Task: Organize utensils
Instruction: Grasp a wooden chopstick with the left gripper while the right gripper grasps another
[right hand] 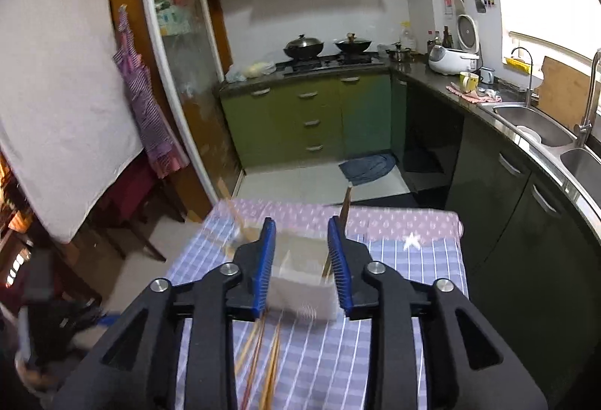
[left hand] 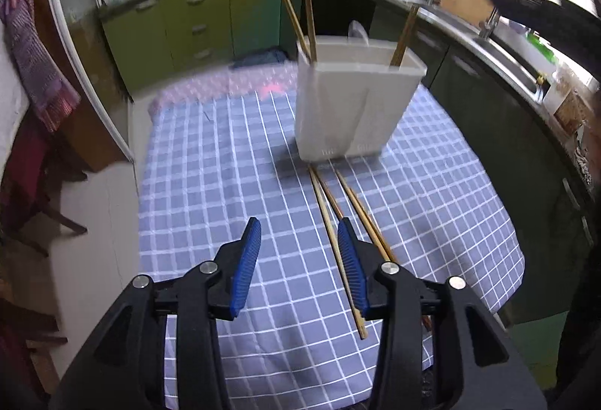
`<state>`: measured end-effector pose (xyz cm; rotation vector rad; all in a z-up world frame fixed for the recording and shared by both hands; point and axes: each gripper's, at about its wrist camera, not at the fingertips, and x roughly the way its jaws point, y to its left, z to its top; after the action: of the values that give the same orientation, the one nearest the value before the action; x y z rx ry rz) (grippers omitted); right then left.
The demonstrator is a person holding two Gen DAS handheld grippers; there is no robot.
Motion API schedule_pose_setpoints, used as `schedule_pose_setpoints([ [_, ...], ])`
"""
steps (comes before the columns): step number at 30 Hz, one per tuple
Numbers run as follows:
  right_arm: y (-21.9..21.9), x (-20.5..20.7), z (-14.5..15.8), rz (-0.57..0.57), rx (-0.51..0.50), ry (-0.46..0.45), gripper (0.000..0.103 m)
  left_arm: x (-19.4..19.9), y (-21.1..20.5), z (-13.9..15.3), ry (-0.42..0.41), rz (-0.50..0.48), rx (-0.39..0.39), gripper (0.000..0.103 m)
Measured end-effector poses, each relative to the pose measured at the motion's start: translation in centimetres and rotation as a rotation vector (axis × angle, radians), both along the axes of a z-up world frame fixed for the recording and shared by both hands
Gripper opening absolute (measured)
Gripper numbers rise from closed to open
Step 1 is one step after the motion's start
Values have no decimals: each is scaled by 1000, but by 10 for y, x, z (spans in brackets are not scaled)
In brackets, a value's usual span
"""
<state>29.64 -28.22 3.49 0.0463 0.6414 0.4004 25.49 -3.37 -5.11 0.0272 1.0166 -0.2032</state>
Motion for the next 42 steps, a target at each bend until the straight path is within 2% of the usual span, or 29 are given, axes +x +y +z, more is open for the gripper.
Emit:
schedule_pose_setpoints([
  [3,-7,-21,-36,19,-31,64,31,17,-11,-31,100,10,-10,41],
  [7,-23,-37,-91,34,-15,190,31,44,-28,-74,230,25,-14,41],
  [10,-33,-46,-116,27,-13,230,31,59,-37,-92,267,42,23,37],
  [14,-52,-52,-137,19,15,271,31,74,-44,-105,297,63,46,26],
  [17,-60,-52,-142,9,33,281,37,78,-48,-111,318,70,45,25],
  [22,-69,-53,-143,7,54,288,37,87,-61,-121,339,66,63,24],
  [26,-70,-51,-146,13,65,297,37,93,-71,-127,353,67,90,16],
  [31,-70,-53,-147,22,70,301,37,99,-81,-136,359,79,121,15],
  [34,-71,-54,-147,22,77,303,37,102,-83,-137,358,82,124,14],
  [35,-72,-54,-147,22,77,304,37,103,-82,-136,359,79,122,9],
  [42,-66,-54,-148,33,58,318,37,98,-65,-125,335,82,80,7],
])
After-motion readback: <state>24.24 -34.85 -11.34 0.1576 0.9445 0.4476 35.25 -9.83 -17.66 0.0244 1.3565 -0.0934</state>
